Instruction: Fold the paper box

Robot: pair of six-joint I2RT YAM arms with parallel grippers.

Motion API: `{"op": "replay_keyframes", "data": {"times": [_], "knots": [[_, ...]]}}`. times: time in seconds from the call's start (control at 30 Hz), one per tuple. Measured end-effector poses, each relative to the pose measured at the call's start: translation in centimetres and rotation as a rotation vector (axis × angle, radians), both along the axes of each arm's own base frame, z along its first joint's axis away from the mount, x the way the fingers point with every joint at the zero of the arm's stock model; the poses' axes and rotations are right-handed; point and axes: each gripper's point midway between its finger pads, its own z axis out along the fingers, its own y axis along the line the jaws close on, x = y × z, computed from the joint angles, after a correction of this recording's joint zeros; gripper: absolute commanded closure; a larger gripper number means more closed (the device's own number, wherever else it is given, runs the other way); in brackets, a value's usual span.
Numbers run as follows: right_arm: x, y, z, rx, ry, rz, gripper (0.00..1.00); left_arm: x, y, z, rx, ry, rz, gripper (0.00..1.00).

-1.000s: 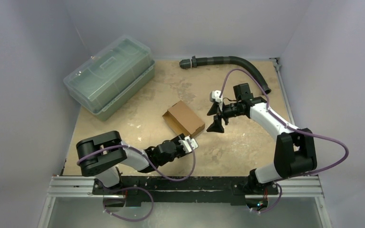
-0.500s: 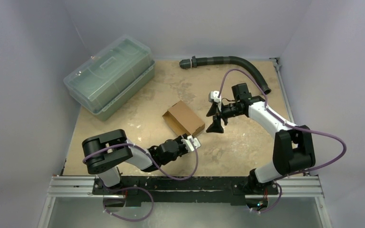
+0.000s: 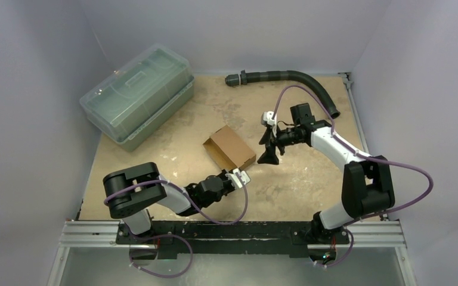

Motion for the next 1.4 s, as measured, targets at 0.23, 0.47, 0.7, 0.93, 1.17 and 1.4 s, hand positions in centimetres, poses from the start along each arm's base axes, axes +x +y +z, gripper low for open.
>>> {"op": "replay_keyframes", "data": {"times": [0.23,0.47,0.7,0.93,1.17,1.4], "knots": [[2.6,0.8,-1.3,0.025,0.143,-0.179,0.12,-0.1,0.6,-0.3,-0.012,0.006,0.02,1.0],[4.1,1.7,-3.7,0.068,0.381,-0.359,0.18,-0.1,0.7,-0.2,-0.028,0.013,0.027,1.0],[4.2,2.0,-6.5,0.053,0.549,-0.439,0.3,-0.2,0.8,-0.2,-0.032,0.012,0.028,1.0],[4.0,2.0,-7.5,0.04,0.607,-0.465,0.47,-0.2,0.9,-0.2,-0.044,0.014,0.032,1.0],[4.0,2.1,-7.4,0.039,0.622,-0.468,0.54,-0.3,1.2,-0.1,-0.068,0.028,0.048,1.0],[4.0,2.2,-7.4,0.04,0.634,-0.47,0.57,-0.5,1.7,-0.2,-0.099,0.046,0.068,1.0]]}}
